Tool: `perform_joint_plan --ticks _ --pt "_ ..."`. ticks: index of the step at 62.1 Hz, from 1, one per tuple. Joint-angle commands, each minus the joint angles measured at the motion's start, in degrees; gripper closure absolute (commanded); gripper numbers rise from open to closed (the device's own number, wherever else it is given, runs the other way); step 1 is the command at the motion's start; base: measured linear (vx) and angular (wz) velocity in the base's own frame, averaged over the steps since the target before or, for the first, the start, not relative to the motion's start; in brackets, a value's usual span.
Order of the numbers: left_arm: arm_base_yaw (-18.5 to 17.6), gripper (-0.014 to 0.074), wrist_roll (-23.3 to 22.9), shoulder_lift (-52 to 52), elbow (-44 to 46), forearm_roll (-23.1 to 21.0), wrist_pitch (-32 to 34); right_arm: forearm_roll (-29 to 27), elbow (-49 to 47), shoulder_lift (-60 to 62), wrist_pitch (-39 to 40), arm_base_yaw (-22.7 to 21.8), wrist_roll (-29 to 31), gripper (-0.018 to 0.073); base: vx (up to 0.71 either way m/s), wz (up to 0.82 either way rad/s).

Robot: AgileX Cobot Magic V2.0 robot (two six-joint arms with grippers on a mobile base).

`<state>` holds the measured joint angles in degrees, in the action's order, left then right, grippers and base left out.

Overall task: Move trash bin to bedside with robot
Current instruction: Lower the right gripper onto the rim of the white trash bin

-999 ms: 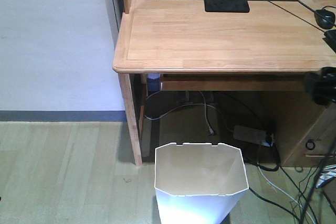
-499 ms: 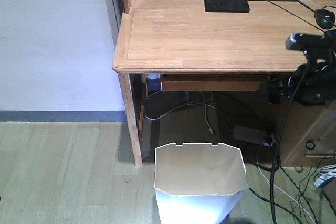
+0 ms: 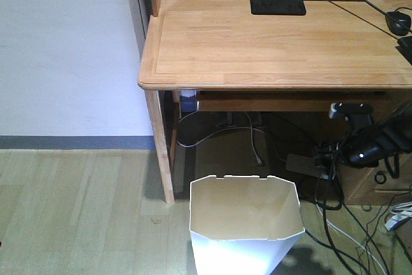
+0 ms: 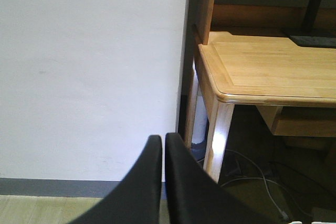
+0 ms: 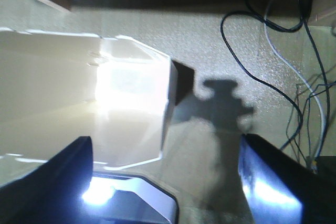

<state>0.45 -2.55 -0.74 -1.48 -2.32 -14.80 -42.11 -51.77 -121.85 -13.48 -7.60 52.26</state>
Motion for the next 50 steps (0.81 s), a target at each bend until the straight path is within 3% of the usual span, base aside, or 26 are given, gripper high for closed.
perform_joint_plan --ticks 1,27,50 --pt "0.0 0.0602 -0.3 -0.8 -0.7 -0.2 3.6 -1.6 -3.9 -3.5 1.2 -0.3 4.8 0.0013 0.00 0.00" --pt "0.0 0.0602 -0.3 -0.8 -0.7 -0.2 3.6 -2.1 -18.0 -25.8 0.1 -0.3 6.1 0.0013 0.00 0.00" --pt "0.0 0.0602 -0.3 -0.8 -0.7 -0.2 3.6 -3.2 -30.3 -37.5 -6.8 -0.2 6.1 0.0013 0.00 0.00"
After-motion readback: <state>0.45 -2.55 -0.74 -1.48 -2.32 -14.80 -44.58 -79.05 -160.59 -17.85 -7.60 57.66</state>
